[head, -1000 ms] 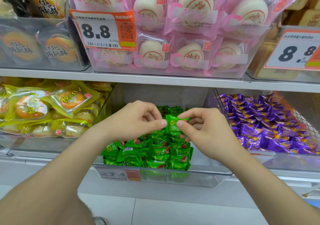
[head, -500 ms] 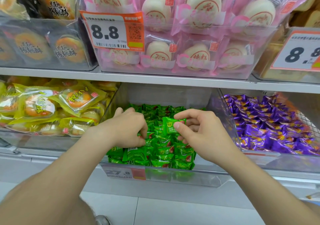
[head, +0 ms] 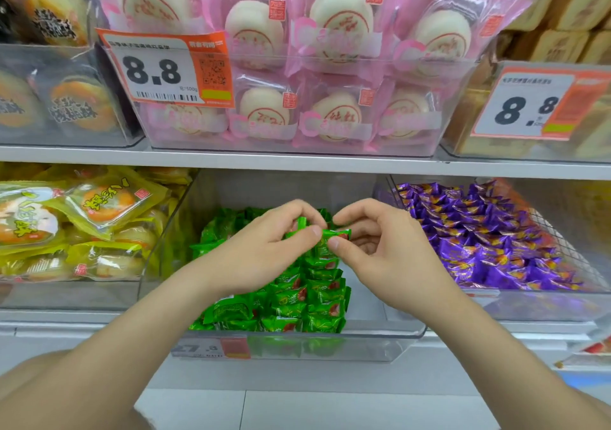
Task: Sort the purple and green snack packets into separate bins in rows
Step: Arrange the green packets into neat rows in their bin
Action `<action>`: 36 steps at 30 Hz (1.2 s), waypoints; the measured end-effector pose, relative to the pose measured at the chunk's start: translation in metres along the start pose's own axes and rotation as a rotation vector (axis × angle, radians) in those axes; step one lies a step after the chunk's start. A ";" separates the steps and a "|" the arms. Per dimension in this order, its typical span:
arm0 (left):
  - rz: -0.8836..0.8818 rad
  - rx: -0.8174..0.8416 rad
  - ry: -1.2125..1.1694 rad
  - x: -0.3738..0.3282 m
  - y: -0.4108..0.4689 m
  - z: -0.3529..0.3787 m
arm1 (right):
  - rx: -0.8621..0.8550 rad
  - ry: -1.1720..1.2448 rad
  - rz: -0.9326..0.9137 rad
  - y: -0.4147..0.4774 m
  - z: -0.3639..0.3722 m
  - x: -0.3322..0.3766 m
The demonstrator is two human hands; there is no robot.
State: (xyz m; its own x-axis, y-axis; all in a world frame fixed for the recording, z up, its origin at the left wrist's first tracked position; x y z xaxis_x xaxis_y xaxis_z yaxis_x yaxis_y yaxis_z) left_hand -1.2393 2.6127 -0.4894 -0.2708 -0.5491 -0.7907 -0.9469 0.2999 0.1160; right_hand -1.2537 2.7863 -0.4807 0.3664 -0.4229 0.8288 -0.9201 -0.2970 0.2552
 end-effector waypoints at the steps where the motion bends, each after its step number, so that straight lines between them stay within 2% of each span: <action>1: 0.010 0.009 0.037 -0.002 0.001 0.005 | -0.019 0.014 -0.008 -0.001 -0.002 0.000; 4: -0.050 -0.103 -0.061 -0.003 0.006 0.013 | -0.148 0.039 -0.035 -0.006 -0.013 0.000; 7: -0.218 -0.188 -0.421 0.002 0.012 0.026 | -0.295 -0.210 -0.221 -0.014 -0.024 0.014; 8: -0.254 -0.197 -0.529 0.001 0.014 0.032 | -0.284 -0.257 -0.254 -0.017 -0.022 0.017; 10: -0.308 -0.206 -0.743 0.000 0.016 0.044 | -0.216 -0.239 -0.174 -0.022 -0.014 0.013; 13: -0.360 -0.181 -0.970 -0.004 0.019 0.058 | -0.235 -0.353 -0.120 -0.024 -0.009 0.010; 17: -0.358 -0.139 -1.097 -0.016 0.020 0.066 | -0.260 -0.340 -0.137 -0.021 -0.012 0.011; 20: -0.395 -0.231 -1.022 -0.004 0.025 0.060 | -0.307 -0.358 -0.111 -0.023 -0.021 0.013; 23: -0.430 -0.343 -0.708 0.021 0.035 0.044 | -0.365 -0.278 0.003 -0.025 -0.047 0.007; 28: -0.367 -0.315 -0.246 0.028 0.054 0.032 | -0.474 0.102 0.255 -0.020 -0.092 -0.029; 33: -0.278 -0.242 0.145 0.027 0.097 0.042 | -0.385 0.382 0.499 -0.016 -0.089 -0.055; 36: -0.295 -0.210 0.261 0.037 0.121 0.056 | -0.361 0.446 0.537 -0.011 -0.086 -0.064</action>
State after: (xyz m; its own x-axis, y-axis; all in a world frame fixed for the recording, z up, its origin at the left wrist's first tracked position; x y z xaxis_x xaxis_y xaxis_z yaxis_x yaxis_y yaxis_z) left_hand -1.3546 2.6726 -0.5385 0.0071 -0.7742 -0.6328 -0.9976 -0.0492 0.0491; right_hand -1.2785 2.8902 -0.4936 -0.1615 -0.0234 0.9866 -0.9715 0.1796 -0.1547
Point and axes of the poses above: each hand's wrist, its own y-axis towards the middle knuckle, its own z-axis out of the palm, x = y × z, the point moved 7 cm from there along y, towards the middle knuckle, and after that the axes turned 1 degree about y, right-handed, at the moved point
